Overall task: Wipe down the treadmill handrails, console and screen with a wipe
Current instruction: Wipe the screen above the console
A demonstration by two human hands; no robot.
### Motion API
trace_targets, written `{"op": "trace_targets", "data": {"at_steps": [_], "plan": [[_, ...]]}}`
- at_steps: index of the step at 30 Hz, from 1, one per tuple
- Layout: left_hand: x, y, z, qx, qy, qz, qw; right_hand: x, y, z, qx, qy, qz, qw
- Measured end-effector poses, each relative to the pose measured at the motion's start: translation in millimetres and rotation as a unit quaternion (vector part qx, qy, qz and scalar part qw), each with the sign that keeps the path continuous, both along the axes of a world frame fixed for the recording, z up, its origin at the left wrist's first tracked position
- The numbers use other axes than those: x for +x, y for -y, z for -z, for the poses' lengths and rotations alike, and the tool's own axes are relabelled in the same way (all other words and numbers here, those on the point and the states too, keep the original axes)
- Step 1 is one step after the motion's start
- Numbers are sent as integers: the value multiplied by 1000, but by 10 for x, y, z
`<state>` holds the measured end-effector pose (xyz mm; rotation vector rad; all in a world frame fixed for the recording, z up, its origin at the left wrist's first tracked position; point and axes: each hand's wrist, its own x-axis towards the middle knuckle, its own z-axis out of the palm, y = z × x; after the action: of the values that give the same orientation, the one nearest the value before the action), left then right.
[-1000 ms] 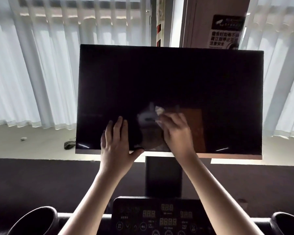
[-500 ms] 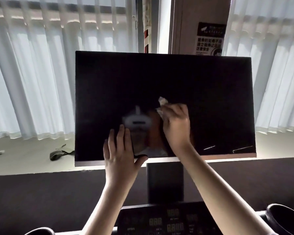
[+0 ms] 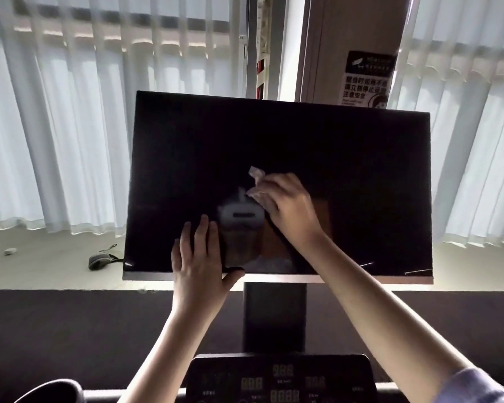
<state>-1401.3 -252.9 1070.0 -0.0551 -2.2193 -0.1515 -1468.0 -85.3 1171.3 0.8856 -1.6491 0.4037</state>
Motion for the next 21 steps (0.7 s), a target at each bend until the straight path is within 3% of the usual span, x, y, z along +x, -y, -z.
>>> {"op": "trace_targets", "data": {"at_steps": [1,5,10,16,21], "plan": [[0,-6,-4,2,0,-1,1000,-44,-48,-64,-1,-6,9,1000],[-2,-4,-7,4,2,-3,1000,-150,-25,-228,-161,21,19,987],[12,-18,-14,6,9,-4,1000,-106,47,-146,36,-10,-31,999],[29,-31,-23,4,9,-12,1000,-292,52,-486,-160,-7,43,986],[29,-65,-19,3,19,-22,1000,-241,48,-462,8,-48,-14,999]]}}
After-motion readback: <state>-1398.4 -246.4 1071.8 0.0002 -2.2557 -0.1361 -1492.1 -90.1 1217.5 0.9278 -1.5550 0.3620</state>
